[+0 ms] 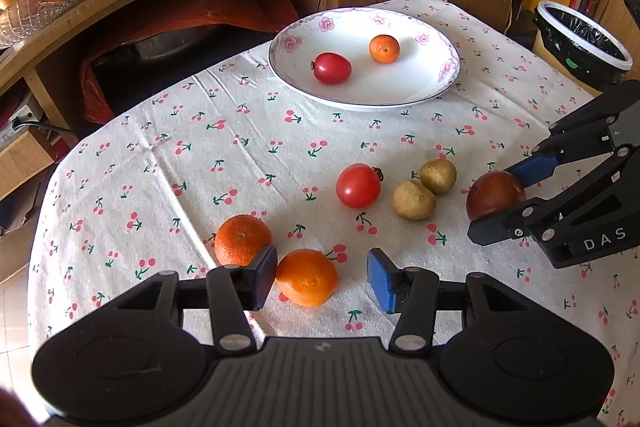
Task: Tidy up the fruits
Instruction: 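Grasp a tangerine with the left tool while the right tool holds the dark tomato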
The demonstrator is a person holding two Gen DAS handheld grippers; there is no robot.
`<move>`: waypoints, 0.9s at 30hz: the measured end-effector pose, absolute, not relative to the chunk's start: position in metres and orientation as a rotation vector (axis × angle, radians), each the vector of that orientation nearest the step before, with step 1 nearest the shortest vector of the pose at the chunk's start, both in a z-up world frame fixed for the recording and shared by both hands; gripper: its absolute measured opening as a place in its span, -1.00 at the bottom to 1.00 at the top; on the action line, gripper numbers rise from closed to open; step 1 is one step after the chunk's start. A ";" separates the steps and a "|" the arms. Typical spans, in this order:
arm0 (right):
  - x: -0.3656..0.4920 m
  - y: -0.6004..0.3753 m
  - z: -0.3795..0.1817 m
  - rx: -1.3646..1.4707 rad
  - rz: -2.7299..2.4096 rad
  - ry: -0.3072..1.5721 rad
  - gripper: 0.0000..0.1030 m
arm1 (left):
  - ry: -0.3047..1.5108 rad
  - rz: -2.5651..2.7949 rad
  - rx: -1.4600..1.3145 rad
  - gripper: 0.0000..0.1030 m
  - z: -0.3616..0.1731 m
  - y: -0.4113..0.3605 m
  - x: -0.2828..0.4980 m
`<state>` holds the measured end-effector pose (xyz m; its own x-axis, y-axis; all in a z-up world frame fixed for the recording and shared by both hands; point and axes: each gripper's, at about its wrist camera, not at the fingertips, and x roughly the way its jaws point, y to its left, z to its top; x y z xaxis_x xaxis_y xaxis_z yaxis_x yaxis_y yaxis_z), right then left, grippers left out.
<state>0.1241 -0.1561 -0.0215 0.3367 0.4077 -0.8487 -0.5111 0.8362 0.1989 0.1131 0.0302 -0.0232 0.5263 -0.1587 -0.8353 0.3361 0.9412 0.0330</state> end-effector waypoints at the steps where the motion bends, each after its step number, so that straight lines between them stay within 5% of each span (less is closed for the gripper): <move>1: 0.124 -0.156 -0.021 -0.110 0.600 1.071 -0.30 | 0.975 -0.299 0.201 0.11 -0.023 0.030 0.113; 17: 0.125 -0.155 -0.022 -0.114 0.595 1.070 -0.30 | 1.023 -0.296 0.149 0.09 -0.030 0.034 0.119; 27: 0.125 -0.151 -0.022 -0.143 0.590 1.070 -0.32 | 1.016 -0.282 0.171 -0.13 -0.029 0.033 0.120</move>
